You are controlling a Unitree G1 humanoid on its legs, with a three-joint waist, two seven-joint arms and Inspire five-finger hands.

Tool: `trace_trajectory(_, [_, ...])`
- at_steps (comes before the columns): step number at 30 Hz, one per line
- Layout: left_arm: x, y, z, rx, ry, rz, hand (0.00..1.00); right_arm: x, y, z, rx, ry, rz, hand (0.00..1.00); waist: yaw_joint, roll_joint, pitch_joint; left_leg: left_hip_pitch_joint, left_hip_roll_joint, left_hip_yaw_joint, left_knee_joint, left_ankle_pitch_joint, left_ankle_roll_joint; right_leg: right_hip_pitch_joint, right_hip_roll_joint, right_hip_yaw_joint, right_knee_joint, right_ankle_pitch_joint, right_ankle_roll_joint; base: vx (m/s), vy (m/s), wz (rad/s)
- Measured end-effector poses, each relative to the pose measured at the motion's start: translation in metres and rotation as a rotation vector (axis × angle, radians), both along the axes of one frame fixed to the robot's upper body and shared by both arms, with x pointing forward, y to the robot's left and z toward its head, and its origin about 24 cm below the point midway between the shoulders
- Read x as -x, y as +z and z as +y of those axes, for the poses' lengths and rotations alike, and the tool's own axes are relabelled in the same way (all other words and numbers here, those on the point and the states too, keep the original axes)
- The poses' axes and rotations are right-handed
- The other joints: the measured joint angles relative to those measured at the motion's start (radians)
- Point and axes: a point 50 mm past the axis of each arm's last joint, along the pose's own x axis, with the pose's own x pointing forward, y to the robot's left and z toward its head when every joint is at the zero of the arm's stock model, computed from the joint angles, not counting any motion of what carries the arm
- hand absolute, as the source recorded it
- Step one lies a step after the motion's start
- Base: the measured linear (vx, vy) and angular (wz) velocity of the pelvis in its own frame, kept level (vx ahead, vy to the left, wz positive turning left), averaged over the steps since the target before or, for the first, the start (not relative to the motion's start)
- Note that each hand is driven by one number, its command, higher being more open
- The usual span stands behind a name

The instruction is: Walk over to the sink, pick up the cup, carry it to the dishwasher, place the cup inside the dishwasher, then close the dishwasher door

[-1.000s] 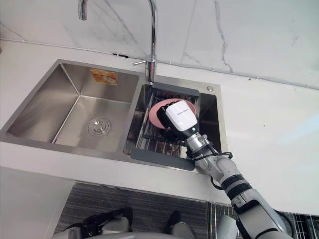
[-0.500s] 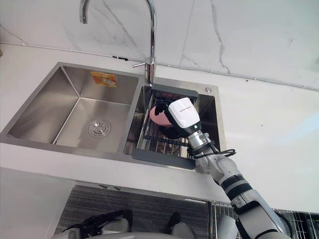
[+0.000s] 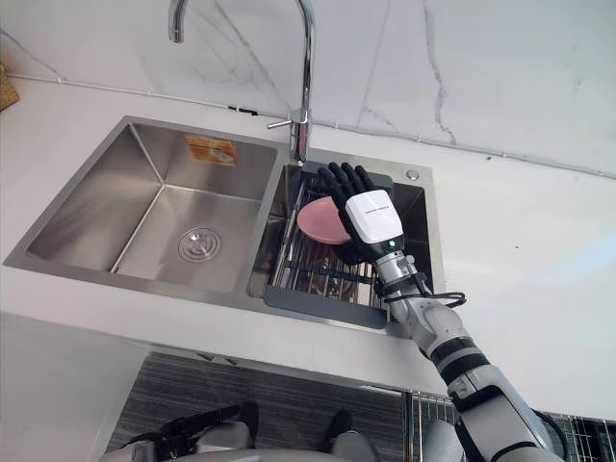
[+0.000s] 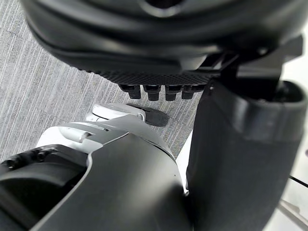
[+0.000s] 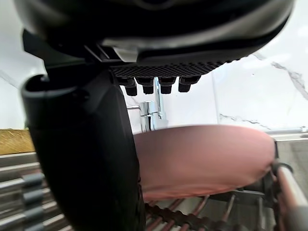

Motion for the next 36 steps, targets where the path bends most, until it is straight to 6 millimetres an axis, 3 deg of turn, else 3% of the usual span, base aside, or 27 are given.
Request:
trace_trajectory(14, [-0.001,0.000,-0.001,0.007,0.000,-0.004,1.00,-0.006,0.010,-0.002,-0.011,-0.022,-0.060,1.00,-0.001,0.008,0.005,-0.009,-0.002,-0.007,0.008,0.000,0.000,0.000,-0.002,-0.006,0.001,0.000,0.000,0.00,0.000,0.00])
trace_trajectory(15, [-0.001,0.000,-0.001,0.008,0.000,-0.005,1.00,-0.006,0.011,-0.002,-0.015,-0.026,-0.066,0.00,0.000,0.010,0.006,-0.010,-0.002,-0.008,0.009,0.000,0.000,0.000,-0.002,-0.007,0.001,0.000,0.000,0.00,0.000,0.00])
trace_trajectory(25, [-0.003,0.001,-0.003,0.022,-0.004,-0.019,1.00,-0.011,0.007,-0.013,-0.007,-0.077,-0.026,0.00,-0.001,0.025,0.015,-0.031,-0.005,-0.023,0.018,0.000,0.001,-0.007,-0.005,-0.023,0.001,0.000,0.000,0.00,0.000,0.04])
trace_trajectory(36, [-0.006,0.002,-0.004,0.037,-0.001,-0.034,1.00,-0.028,0.026,-0.021,-0.035,-0.102,0.027,0.00,-0.001,0.034,0.021,-0.065,0.000,-0.028,0.034,0.000,0.001,-0.036,-0.004,-0.027,0.012,-0.002,-0.003,0.00,0.000,0.00])
